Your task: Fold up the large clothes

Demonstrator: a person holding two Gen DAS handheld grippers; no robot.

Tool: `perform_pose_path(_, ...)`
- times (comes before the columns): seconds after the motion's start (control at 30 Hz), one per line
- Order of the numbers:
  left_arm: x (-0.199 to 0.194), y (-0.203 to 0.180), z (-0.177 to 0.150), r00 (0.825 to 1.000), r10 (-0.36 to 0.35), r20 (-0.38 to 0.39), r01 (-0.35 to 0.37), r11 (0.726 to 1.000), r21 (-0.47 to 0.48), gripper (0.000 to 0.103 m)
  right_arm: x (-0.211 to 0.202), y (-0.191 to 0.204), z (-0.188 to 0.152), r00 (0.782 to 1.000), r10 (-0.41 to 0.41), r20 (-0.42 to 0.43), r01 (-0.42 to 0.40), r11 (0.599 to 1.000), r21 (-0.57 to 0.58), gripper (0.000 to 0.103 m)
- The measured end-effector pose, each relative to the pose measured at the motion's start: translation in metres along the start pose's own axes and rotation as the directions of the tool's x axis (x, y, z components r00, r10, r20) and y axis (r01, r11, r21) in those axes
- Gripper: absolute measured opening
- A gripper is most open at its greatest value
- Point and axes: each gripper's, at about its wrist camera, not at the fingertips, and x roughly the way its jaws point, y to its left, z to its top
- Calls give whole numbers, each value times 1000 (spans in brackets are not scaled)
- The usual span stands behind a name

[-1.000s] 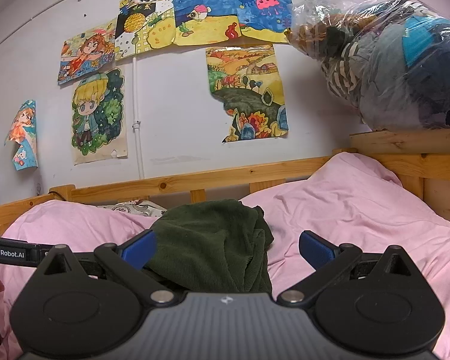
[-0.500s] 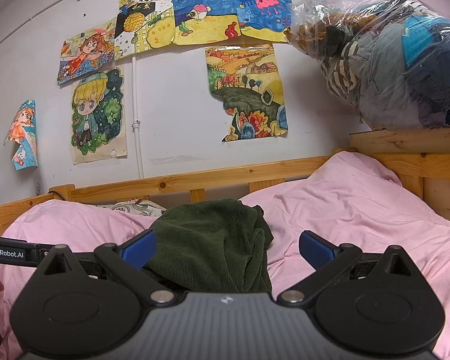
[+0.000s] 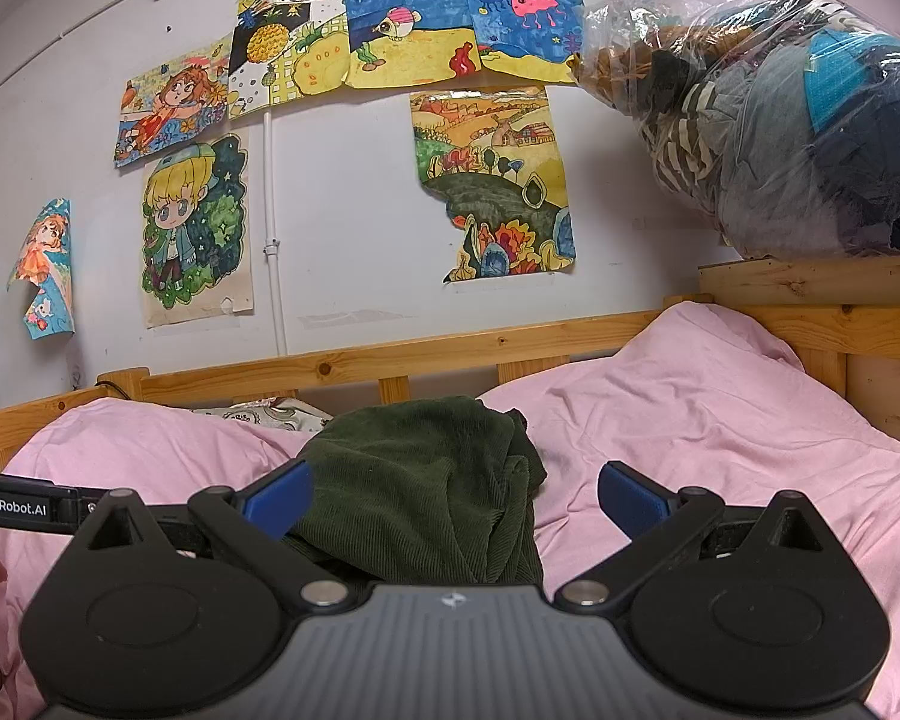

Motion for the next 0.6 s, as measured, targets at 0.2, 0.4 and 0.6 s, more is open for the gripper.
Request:
perform_pose_path(0.2, 0, 0, 0, 1000, 0, 0, 0, 1000, 0, 102, 1, 0, -2, 1000, -2, -3, 2, 1000, 2, 103)
perform_pose_path(0.4, 5, 1, 3, 996, 41, -74, -39, 999, 28, 102, 1, -1, -3, 1000, -3, -6, 3, 1000, 3, 103)
perform_pose_path(0.6, 7, 4, 1, 994, 70, -88, -66, 997, 43, 102, 2, -1, -4, 1000, -5, -12, 5, 1000, 2, 103)
